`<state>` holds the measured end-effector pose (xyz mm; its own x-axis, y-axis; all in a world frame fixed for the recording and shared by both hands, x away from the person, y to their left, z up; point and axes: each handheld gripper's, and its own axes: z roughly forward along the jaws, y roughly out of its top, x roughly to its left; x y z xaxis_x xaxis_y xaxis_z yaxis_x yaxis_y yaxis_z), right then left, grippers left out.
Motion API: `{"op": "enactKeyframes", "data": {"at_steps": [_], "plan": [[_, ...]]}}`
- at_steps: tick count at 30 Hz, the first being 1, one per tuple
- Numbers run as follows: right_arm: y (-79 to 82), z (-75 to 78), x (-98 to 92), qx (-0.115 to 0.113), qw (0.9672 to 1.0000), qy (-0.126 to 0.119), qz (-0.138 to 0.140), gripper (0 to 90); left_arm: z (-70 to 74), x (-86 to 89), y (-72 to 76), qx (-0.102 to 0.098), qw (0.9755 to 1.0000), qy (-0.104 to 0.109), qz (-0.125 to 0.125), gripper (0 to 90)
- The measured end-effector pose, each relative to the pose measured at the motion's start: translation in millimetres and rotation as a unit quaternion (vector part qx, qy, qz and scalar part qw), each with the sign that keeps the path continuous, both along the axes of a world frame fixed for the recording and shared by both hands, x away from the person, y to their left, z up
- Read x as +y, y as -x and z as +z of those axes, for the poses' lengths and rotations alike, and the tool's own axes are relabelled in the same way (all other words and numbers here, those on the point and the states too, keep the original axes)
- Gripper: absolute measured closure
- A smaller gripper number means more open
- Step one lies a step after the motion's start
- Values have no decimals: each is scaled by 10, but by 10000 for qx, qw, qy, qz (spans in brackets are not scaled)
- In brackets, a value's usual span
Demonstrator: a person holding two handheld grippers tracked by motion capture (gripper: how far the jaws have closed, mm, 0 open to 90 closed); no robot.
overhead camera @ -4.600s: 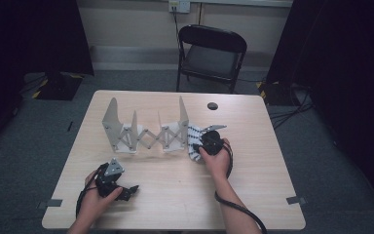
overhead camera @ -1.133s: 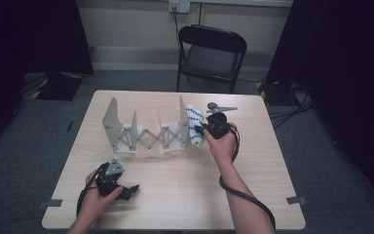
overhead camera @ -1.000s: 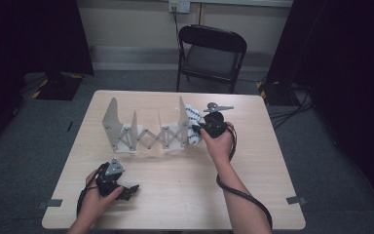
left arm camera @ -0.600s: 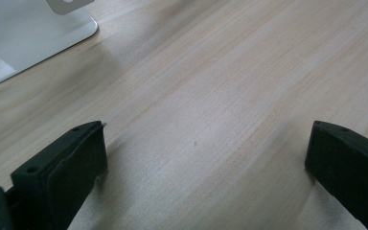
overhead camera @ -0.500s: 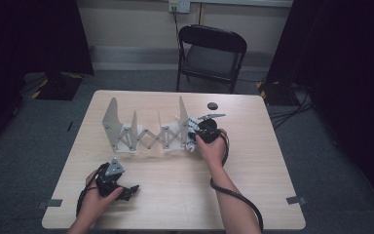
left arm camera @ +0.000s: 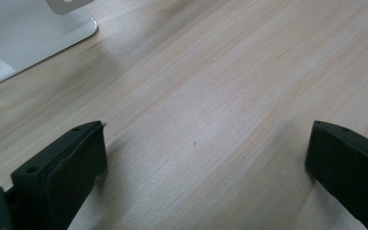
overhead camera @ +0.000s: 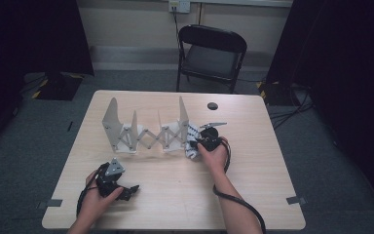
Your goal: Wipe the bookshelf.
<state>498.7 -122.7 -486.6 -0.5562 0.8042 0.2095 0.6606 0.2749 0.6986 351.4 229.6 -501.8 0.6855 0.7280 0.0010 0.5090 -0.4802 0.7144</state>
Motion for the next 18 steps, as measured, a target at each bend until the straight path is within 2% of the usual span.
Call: {"op": "enactKeyframes", "data": {"at_steps": [4, 10, 11, 12, 18], "plan": [[42, 24, -15, 46, 10000, 62, 44, 735, 0, 0, 2, 2, 10000, 1, 9, 1], [72, 167, -33, -27, 9999, 110, 54, 735, 0, 0, 2, 2, 10000, 0, 7, 1], [71, 214, -38, -63, 9999, 107, 45, 735, 0, 0, 2, 2, 10000, 0, 8, 1], [62, 343, -58, -166, 9998, 63, 20, 736, 0, 0, 2, 4, 10000, 0, 7, 1], [-12, 732, -115, -498, 9987, -30, -127, 737, 0, 0, 2, 2, 10000, 0, 10, 1]]}}
